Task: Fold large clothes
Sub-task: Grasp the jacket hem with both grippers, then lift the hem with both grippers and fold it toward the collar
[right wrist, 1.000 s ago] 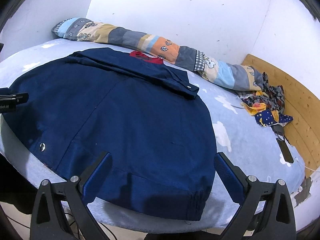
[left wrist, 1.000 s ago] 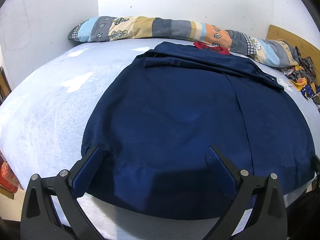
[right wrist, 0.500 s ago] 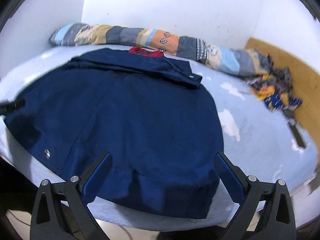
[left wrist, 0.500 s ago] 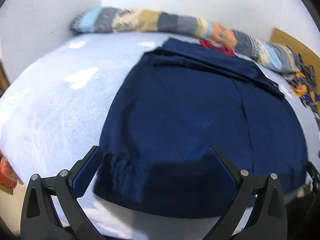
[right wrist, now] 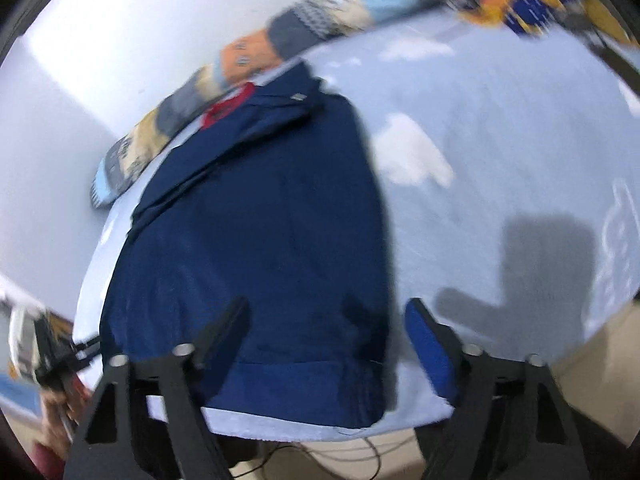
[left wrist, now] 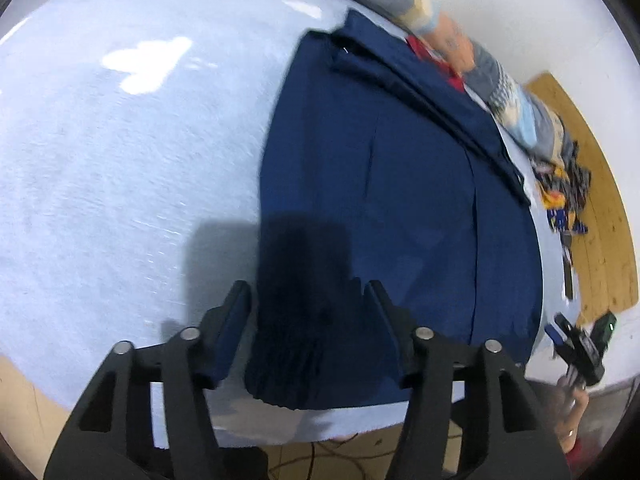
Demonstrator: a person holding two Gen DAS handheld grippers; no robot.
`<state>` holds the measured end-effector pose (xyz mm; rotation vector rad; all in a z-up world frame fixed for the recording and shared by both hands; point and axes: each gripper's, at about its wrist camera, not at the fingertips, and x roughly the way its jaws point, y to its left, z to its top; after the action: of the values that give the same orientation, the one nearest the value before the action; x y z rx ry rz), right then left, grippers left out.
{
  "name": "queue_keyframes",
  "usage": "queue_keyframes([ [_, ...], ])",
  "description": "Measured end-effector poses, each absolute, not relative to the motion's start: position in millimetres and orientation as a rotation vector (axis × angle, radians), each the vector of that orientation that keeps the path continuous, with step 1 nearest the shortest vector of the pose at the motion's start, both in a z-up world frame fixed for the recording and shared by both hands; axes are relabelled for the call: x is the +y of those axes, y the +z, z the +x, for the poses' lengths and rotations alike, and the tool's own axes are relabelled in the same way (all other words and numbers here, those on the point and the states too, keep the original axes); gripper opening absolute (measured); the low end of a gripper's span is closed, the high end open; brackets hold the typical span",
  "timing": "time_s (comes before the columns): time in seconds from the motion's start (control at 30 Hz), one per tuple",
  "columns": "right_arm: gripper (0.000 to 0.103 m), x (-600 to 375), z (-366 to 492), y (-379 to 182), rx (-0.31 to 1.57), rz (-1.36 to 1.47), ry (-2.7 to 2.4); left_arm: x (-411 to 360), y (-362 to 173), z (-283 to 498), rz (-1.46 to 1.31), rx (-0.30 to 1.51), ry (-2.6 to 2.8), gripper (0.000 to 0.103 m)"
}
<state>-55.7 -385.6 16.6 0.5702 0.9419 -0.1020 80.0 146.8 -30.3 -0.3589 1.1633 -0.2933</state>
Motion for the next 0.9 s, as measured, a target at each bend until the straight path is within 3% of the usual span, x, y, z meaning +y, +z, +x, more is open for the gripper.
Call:
queue_keyframes([
  [0.07, 0.059, -396, -56, 5, 0.966, 0.650, -0.103, 142, -31, 79, -0.336, 1.165, -0.290, 0.055],
  [0.3, 0.059, -406, -50, -20, 1.018, 0.794, -0.037, 132, -41, 80, -0.277, 1.199, -0.268, 0.055],
  [0.53, 0.058, -376, -36, -23, 1.057, 0.693, 0.043, 112, -45, 82, -0.204, 1.199, -0.307, 0.066],
  [0.57, 0.051, -369, -35, -20, 1.054, 0.672, 0.076, 108, -44, 81, -0.187, 1.191, -0.328, 0.066],
  [0.63, 0.034, -361, -34, -12, 1.027, 0.660, 0.143, 106, -39, 80, -0.194, 1.166, -0.368, 0.033],
  [0.67, 0.027, -361, -34, -10, 1.021, 0.650, 0.142, 110, -38, 81, -0.217, 1.162, -0.380, 0.031],
  [0.77, 0.025, -362, -32, -14, 1.029, 0.609, 0.082, 114, -41, 85, -0.209, 1.167, -0.348, 0.032],
  [0.87, 0.029, -362, -29, -24, 1.086, 0.586, 0.043, 111, -44, 86, -0.172, 1.168, -0.340, 0.041],
  [0.9, 0.029, -360, -28, -30, 1.110, 0.588, 0.047, 109, -46, 87, -0.170, 1.172, -0.351, 0.057],
])
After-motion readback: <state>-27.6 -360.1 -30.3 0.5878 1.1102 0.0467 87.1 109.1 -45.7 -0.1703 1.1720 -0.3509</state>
